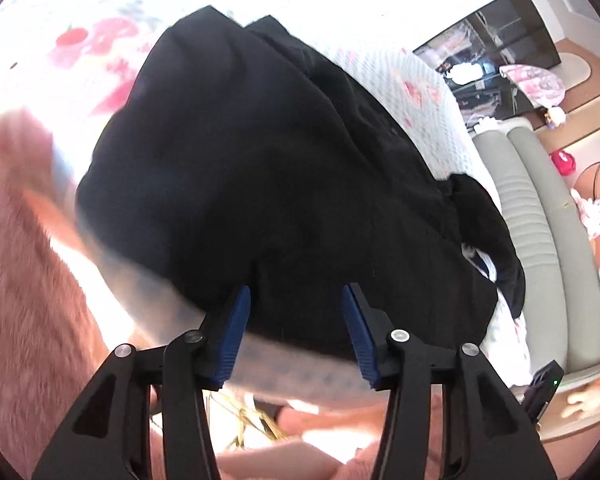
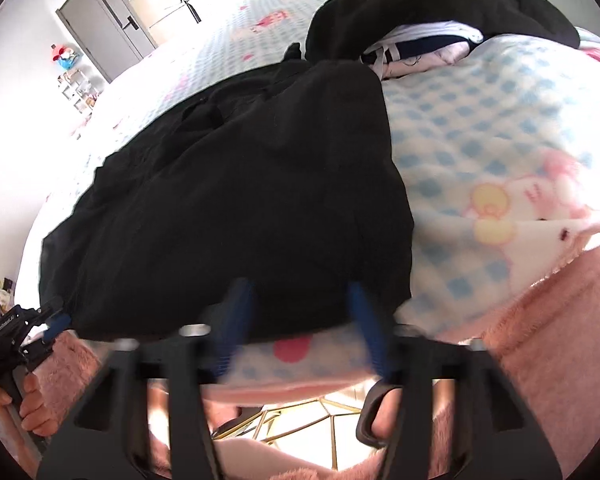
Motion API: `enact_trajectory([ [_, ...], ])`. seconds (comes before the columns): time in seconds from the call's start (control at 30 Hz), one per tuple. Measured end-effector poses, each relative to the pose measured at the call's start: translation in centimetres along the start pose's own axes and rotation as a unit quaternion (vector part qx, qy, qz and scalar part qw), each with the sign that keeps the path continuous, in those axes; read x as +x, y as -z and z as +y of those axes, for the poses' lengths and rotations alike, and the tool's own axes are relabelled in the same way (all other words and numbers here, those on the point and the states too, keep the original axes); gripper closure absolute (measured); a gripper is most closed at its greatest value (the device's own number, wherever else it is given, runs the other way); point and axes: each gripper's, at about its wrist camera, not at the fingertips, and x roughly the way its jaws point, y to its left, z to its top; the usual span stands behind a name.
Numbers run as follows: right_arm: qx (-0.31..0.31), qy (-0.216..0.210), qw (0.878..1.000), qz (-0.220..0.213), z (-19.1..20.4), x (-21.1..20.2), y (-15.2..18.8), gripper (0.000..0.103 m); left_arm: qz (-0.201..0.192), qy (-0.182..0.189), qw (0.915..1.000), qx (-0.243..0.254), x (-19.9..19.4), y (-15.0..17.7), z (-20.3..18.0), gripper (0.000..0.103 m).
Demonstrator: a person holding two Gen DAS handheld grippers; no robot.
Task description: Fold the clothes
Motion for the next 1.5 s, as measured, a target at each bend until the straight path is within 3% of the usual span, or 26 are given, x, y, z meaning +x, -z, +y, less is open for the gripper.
enact_trajectory([
  [0.27, 0.039, -0.047, 0.994, 0.090, -1.5, 3.3, 1.7, 0.035, -0.009, -0.055, 0.9980, -0.031, 1.5, -0.8, 2.4, 0.048],
  [0.4, 0.063, -0.052, 0.995, 0.055, -3.0, 3.4, 0.7, 0.035, -0.035, -0.072, 0.9963, -0.031, 2.0, -2.3, 3.1, 0.048],
  [0.57, 0.062, -0.050, 0.997, -0.012, -3.8, 1.5, -1.3, 0.042, -0.109, -0.035, 0.9934, 0.002, -1.9, -3.6, 1.9, 0.059],
  [0.73, 0.067, -0.036, 0.997, 0.023, -4.5, 3.3, -0.6, 0.045, -0.172, -0.064, 0.9827, 0.024, -5.5, -4.1, 2.1, 0.061],
  [0.87, 0.080, -0.041, 0.995, 0.050, -5.4, 4.4, -0.2, 0.045, -0.117, -0.095, 0.9882, 0.031, -5.2, -4.9, 3.5, 0.060],
  [0.97, 0.057, -0.016, 0.998, 0.033, -4.9, 3.7, -0.7, 0.045, -0.042, -0.015, 0.9987, -0.024, -4.1, -3.9, 4.6, 0.060],
  [1.03, 0.047, -0.006, 0.999, 0.025, -4.6, 3.3, -0.8, 0.045, -0.010, 0.036, 0.9979, -0.053, -2.7, -2.2, 4.1, 0.057],
  [1.07, 0.049, -0.015, 0.998, 0.029, -4.6, 3.3, -0.9, 0.045, -0.002, 0.029, 0.9986, -0.045, -1.9, -1.4, 3.4, 0.057],
  [1.13, 0.051, -0.051, 0.996, 0.055, -4.2, 4.1, -0.2, 0.042, -0.006, 0.013, 0.9995, -0.028, -0.2, -0.5, 2.4, 0.056],
  [1.17, 0.042, -0.065, 0.995, 0.068, -3.6, 4.6, -0.2, 0.037, -0.007, 0.037, 0.9983, -0.045, 0.5, -0.4, 2.7, 0.055],
  [1.23, 0.010, -0.081, 0.993, 0.081, -2.2, 5.4, -0.3, 0.036, -0.007, 0.088, 0.9926, -0.084, 2.5, -0.8, 3.3, 0.042],
  [1.33, -0.019, -0.071, 0.995, 0.064, -0.9, 5.5, -1.5, 0.036, -0.017, 0.088, 0.9898, -0.111, 3.9, -0.6, 3.3, 0.042],
  [1.43, 0.026, -0.073, 0.997, 0.031, -2.2, 4.2, -1.2, 0.037, -0.034, 0.088, 0.9888, -0.115, 4.6, 0.0, 3.0, 0.039],
  [1.5, 0.049, -0.049, 0.998, 0.009, -3.4, 3.3, -0.5, 0.037, -0.040, 0.079, 0.9915, -0.096, 4.6, 0.7, 4.6, 0.037],
])
